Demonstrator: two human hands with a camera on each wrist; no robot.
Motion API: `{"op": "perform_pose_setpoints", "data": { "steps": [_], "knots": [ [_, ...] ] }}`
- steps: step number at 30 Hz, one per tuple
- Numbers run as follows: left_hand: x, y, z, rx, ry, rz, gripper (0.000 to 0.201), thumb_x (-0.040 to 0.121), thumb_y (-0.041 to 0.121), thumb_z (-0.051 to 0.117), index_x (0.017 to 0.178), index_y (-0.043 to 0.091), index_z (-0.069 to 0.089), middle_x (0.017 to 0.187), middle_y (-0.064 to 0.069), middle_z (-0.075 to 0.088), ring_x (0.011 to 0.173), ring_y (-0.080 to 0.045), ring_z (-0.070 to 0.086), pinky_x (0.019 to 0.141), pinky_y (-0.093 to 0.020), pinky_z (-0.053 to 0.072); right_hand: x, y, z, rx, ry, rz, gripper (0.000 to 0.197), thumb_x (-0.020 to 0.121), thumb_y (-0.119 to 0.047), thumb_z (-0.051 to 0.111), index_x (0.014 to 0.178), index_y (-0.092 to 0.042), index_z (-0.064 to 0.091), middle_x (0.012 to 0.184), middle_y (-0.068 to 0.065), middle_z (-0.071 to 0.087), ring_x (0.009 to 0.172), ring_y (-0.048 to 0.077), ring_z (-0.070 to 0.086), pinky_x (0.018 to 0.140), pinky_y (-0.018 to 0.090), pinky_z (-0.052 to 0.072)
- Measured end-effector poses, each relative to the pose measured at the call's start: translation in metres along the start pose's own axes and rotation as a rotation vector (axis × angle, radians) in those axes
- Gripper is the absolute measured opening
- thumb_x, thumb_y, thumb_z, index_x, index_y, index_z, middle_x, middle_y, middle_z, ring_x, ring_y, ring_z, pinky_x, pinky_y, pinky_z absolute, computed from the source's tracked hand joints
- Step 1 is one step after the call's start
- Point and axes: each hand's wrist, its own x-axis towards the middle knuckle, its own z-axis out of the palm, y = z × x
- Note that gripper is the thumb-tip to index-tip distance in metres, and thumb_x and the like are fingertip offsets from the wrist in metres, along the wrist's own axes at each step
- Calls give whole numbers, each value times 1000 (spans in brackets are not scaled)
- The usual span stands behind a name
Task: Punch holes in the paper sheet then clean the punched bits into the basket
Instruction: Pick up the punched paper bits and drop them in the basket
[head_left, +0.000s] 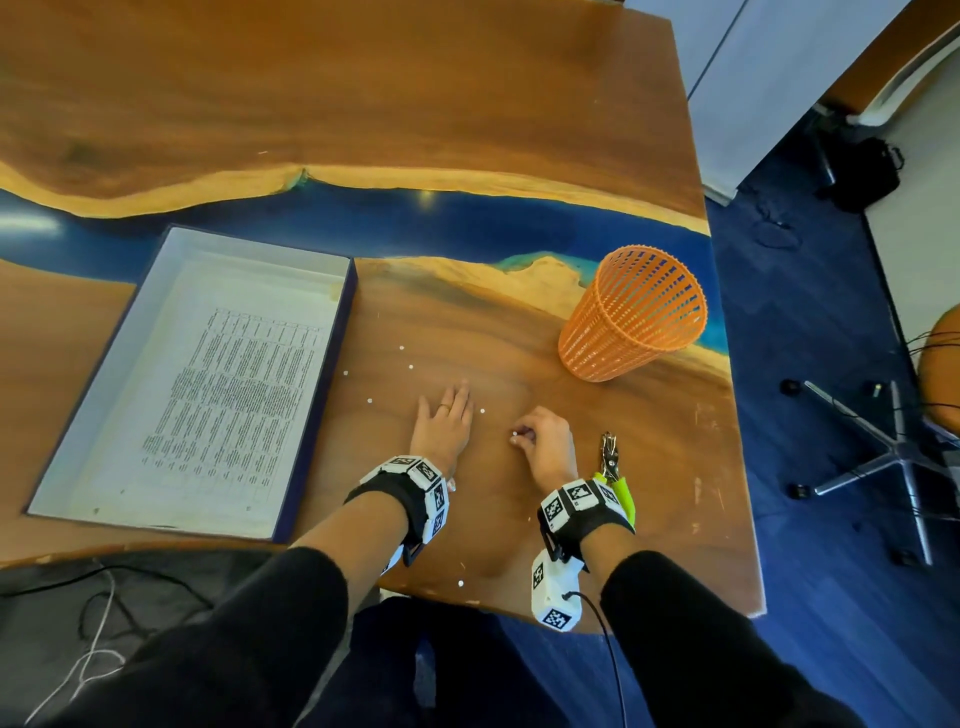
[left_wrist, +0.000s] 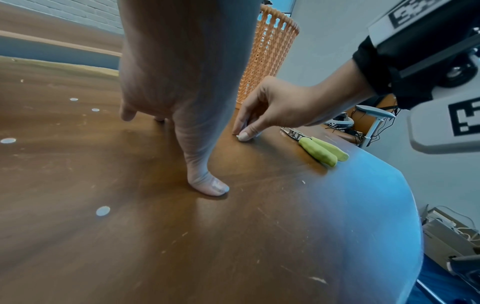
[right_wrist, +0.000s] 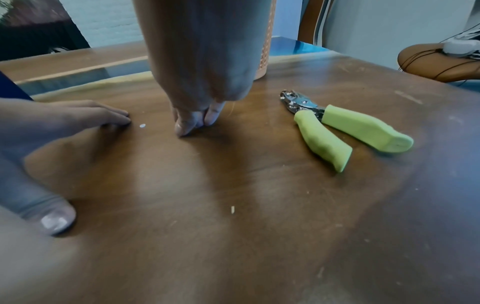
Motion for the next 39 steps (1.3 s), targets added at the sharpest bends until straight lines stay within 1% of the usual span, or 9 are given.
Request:
{"op": "perform_pose_setpoints", "data": {
  "steps": [7,10,12,17,24,29,31,36,39],
  "knots": [
    [1,-1,1,-28,-2,12,135,62,47,83,151,2,-8,159,-12,-17,149,-26,-8,116,-53,19,2,0,3,6,33,33,7,80,-3,68,84,2,71,93,16,65,83,33,63,78,44,50],
    [0,-1,2,-28,-1,13,135,62,47,83,151,2,-9,159,-12,-17,149,-26,-7,115,-52,21,3,0,3,-14,32,37,8,82,-3,65,84,3,70,94,17,64,84,33,62,77,41,48],
    [0,-1,2,-31,-2,14,136,62,47,84,151,2,-9,159,-12,-17,149,-25,-8,115,-52,21,3,0,3,-27,28,41,9,83,-3,64,84,3,70,96,17,64,85,32,61,77,39,47],
    [1,-1,1,-30,-8,11,136,61,46,84,150,2,-9,159,-12,-18,149,-25,-8,115,-51,22,4,-1,3,-80,-15,20,9,85,-2,59,85,2,67,96,16,60,87,33,60,77,40,46],
    [-1,0,0,-34,-8,9,138,61,45,85,150,2,-11,159,-11,-19,149,-24,-8,115,-50,22,3,0,3,-84,-74,12,13,89,1,49,89,6,61,98,18,53,92,34,54,74,29,35],
    [-2,-2,0,-34,-15,11,138,62,46,84,150,2,-13,158,-11,-22,149,-24,-9,116,-51,21,1,0,7,-125,-80,10,15,93,-5,47,95,5,58,107,21,52,92,37,56,83,42,45],
    [-2,-3,0,-40,-17,16,137,62,47,83,150,2,-13,158,-10,-22,149,-23,-10,116,-51,21,-1,-1,6,-139,-74,5,14,93,-6,46,96,4,56,108,21,51,92,37,55,84,43,46],
    [0,-6,-5,-75,-41,35,137,62,46,84,151,3,-12,159,-7,-22,149,-22,-10,116,-53,17,1,-17,-9,-117,-35,-29,11,91,-1,45,98,3,53,105,21,54,95,34,53,80,37,41],
    [0,-8,-13,-78,-59,48,133,64,46,84,152,4,-7,160,-7,-18,149,-22,-6,115,-54,18,11,-33,-24,-85,20,-82,8,87,2,47,85,-6,49,89,14,49,80,28,47,70,30,32]
  ]
}}
